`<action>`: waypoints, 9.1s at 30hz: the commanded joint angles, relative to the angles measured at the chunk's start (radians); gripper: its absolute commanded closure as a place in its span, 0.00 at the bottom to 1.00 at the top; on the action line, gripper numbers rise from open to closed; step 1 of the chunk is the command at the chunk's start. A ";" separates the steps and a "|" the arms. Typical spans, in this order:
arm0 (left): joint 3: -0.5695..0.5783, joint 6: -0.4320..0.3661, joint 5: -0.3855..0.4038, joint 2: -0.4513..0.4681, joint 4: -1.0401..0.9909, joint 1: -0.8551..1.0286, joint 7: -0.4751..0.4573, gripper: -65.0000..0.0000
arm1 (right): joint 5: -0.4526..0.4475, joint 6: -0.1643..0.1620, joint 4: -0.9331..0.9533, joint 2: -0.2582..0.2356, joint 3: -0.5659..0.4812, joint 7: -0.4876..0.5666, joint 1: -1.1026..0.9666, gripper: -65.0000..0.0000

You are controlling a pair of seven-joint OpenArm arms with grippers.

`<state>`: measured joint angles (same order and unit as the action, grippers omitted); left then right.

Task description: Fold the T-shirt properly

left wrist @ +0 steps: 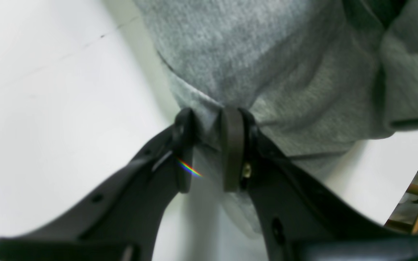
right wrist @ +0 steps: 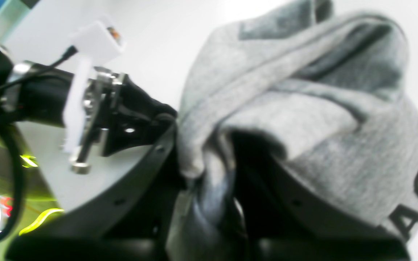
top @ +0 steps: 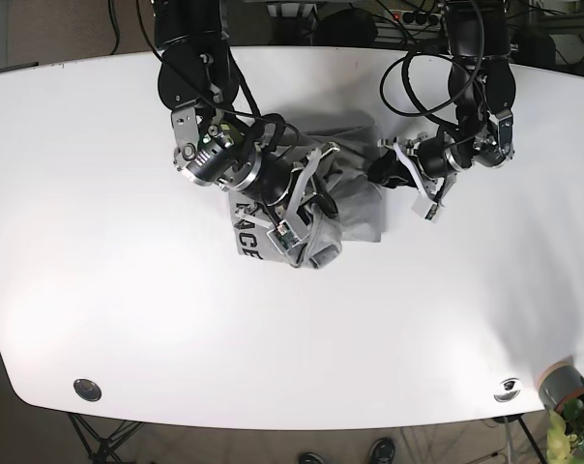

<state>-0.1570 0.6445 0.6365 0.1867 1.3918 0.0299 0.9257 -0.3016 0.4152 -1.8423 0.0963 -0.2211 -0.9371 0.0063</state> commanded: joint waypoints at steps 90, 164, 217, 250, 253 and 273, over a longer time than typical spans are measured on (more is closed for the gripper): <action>0.138 -0.041 -0.280 0.058 0.393 -0.014 -0.144 0.82 | 0.028 -0.023 0.404 -0.157 0.231 0.221 0.222 0.83; 0.215 -0.268 -0.393 0.030 0.146 -0.336 -0.155 0.44 | 0.020 0.047 0.189 -0.151 0.182 0.323 -0.122 0.83; 0.152 -0.200 -0.660 0.221 -0.168 -0.040 -0.434 0.35 | 0.018 0.054 0.194 -0.212 0.311 0.284 -0.070 0.83; -0.118 0.054 -0.452 0.635 -0.572 -0.095 -0.840 0.35 | 0.026 0.054 0.188 -0.209 0.309 0.315 -0.081 0.83; -0.143 0.054 -0.452 0.607 -0.438 -0.043 -0.840 0.35 | 0.028 0.047 0.188 -0.214 0.309 0.385 -0.113 0.83; -0.172 -0.140 -0.455 0.221 0.444 0.207 -0.560 0.35 | 0.080 0.054 -0.013 -0.232 0.472 0.586 -0.401 0.83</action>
<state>-0.3107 0.5240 0.1764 0.4351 1.7542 0.2394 0.3462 -0.2142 0.4683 -1.8202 -0.1284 0.2348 -0.3706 -0.3866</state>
